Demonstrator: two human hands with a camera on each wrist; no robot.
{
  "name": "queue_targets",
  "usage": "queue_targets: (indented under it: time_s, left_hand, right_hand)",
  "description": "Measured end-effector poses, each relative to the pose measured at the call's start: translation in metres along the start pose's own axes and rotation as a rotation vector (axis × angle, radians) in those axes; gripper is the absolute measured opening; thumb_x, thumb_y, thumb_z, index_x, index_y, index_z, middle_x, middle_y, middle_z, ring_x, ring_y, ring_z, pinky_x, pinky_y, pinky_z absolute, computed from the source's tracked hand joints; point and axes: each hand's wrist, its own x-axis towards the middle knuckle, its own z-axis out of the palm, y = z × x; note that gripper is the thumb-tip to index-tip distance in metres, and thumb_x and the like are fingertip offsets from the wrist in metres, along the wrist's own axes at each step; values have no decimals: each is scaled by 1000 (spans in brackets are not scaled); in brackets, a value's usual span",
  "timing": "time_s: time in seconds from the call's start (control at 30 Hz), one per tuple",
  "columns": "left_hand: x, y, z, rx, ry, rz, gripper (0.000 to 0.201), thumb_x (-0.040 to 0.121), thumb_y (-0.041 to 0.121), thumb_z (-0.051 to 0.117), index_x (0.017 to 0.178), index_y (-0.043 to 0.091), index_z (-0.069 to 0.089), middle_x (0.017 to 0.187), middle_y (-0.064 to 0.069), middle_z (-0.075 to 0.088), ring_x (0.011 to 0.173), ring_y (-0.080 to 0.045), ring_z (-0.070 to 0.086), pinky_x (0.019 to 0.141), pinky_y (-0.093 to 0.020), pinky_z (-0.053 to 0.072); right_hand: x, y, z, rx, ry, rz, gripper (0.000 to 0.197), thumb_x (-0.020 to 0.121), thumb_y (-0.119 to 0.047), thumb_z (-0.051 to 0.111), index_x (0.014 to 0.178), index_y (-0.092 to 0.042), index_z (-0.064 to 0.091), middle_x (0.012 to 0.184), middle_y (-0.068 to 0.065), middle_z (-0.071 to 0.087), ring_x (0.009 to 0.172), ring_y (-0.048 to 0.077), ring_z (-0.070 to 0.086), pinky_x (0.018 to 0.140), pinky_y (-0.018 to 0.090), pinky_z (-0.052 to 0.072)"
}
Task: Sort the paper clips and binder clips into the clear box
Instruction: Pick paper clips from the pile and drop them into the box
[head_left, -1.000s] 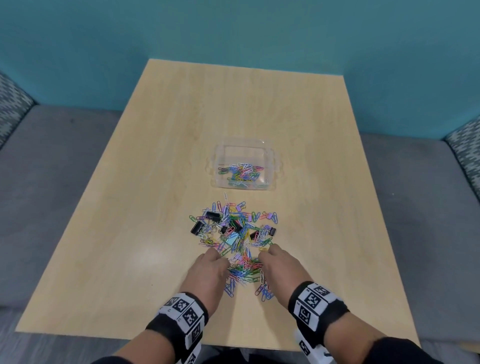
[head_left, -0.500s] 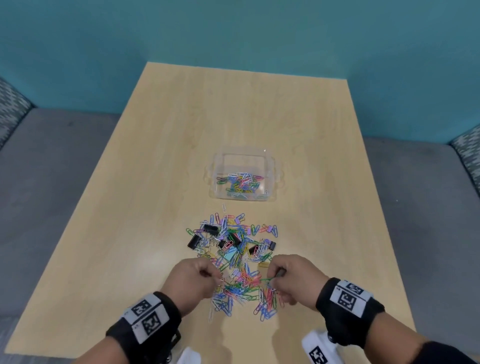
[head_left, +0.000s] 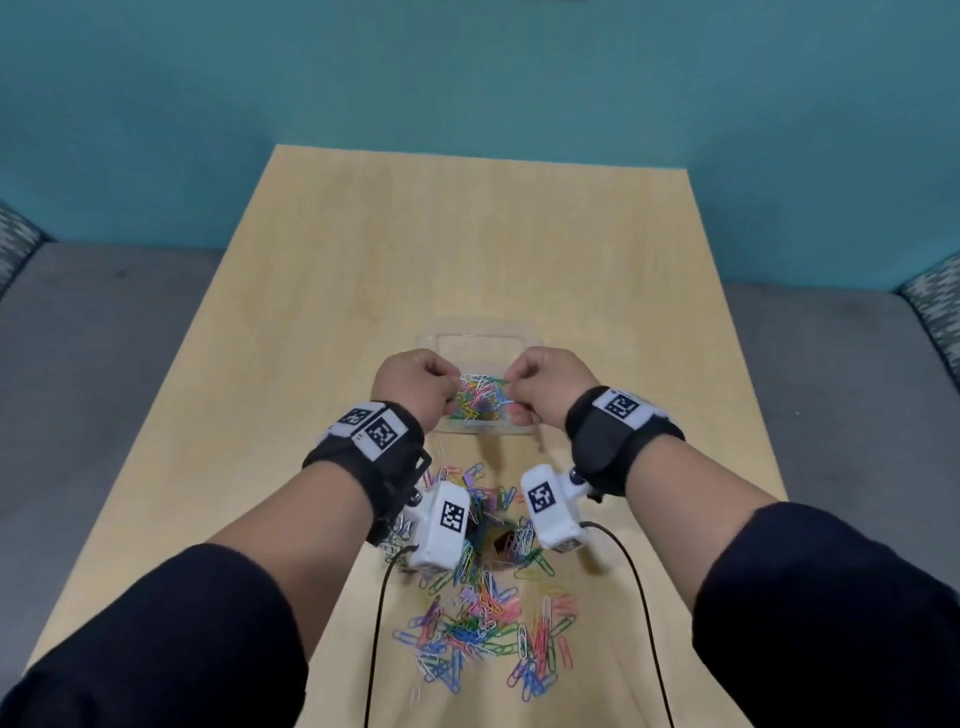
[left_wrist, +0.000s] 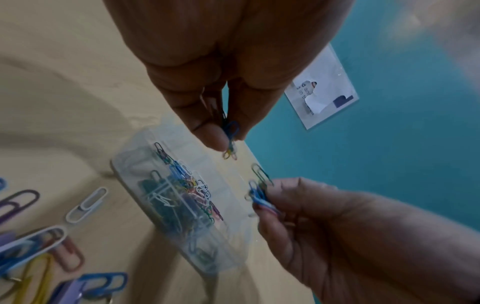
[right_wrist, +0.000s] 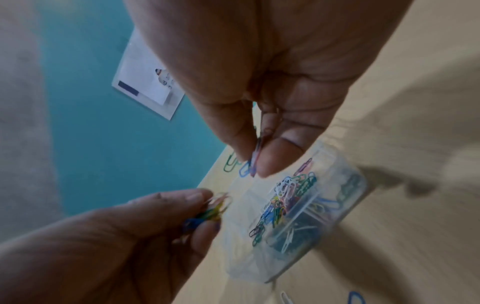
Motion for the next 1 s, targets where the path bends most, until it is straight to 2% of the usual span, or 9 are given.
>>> queue_targets:
  time_s: [0.1, 0.2, 0.33, 0.43, 0.53, 0.67, 0.77, 0.87, 1.0]
  left_hand:
    - [-6, -4, 0, -99, -15, 1, 9, 87, 4, 61, 92, 9, 66, 84, -7, 62, 68, -16, 59, 74, -33, 57]
    - [-26, -23, -19, -143, -20, 14, 15, 88, 8, 62, 101, 11, 66, 90, -4, 63, 79, -18, 60, 78, -35, 56]
    - [-83, -72, -52, 358, -84, 220, 14, 86, 21, 62, 99, 22, 67, 89, 4, 64, 79, -16, 61, 79, -31, 49]
    - [-140, -116, -64, 733, -198, 526, 21, 82, 27, 55, 101, 24, 64, 100, 3, 60, 89, -17, 58, 80, -25, 44]
    - [-183, -155, -55, 1006, -290, 637, 42, 74, 29, 62, 116, 23, 58, 120, -6, 55, 101, -24, 52, 82, -31, 52]
    - [-207, -182, -32, 1060, -211, 587, 64, 57, 35, 77, 114, 15, 57, 112, -8, 51, 89, -26, 44, 68, -36, 55]
    - [-212, -180, -15, 1034, -197, 559, 66, 45, 31, 86, 104, 19, 58, 100, -4, 57, 81, -23, 46, 71, -33, 50]
    - [-210, -173, -11, 962, -182, 526, 55, 51, 28, 84, 100, 21, 61, 100, 0, 53, 81, -20, 46, 68, -31, 51]
    - [-208, -173, -26, 741, -79, 265, 65, 69, 41, 77, 125, 22, 51, 110, 3, 41, 96, -19, 41, 84, -31, 42]
  right_hand:
    - [-7, -2, 3, 44, -40, 22, 12, 91, -6, 59, 100, -12, 63, 86, 13, 61, 81, 32, 68, 77, 44, 58]
    - [-31, 16, -11, -10, -33, -25, 24, 91, -11, 59, 115, -12, 61, 97, 7, 59, 82, 19, 60, 80, 43, 57]
    - [-84, 78, -31, -604, -5, -206, 28, 91, -20, 56, 118, -20, 61, 111, -1, 60, 97, 14, 58, 87, 26, 42]
    - [-135, 132, -29, -991, -146, -352, 36, 88, -19, 53, 124, -20, 54, 121, 3, 54, 111, 24, 52, 93, 34, 45]
    - [-174, 173, -16, -1113, -226, -344, 57, 84, -28, 53, 138, -20, 37, 141, 6, 41, 129, 27, 39, 102, 37, 42]
    - [-198, 176, 13, -1074, -130, -237, 65, 84, -31, 48, 144, -16, 29, 147, 6, 31, 130, 29, 34, 106, 37, 37]
    - [-203, 164, 42, -1061, -132, -243, 60, 87, -28, 46, 143, -14, 28, 146, 6, 29, 124, 30, 34, 106, 36, 34]
    - [-204, 154, 58, -1025, -136, -315, 58, 89, -28, 48, 143, -16, 29, 144, 3, 33, 125, 27, 33, 107, 32, 30]
    - [-212, 162, 42, -927, -52, -179, 70, 87, -36, 55, 146, -24, 21, 134, -2, 31, 119, 22, 35, 98, 28, 37]
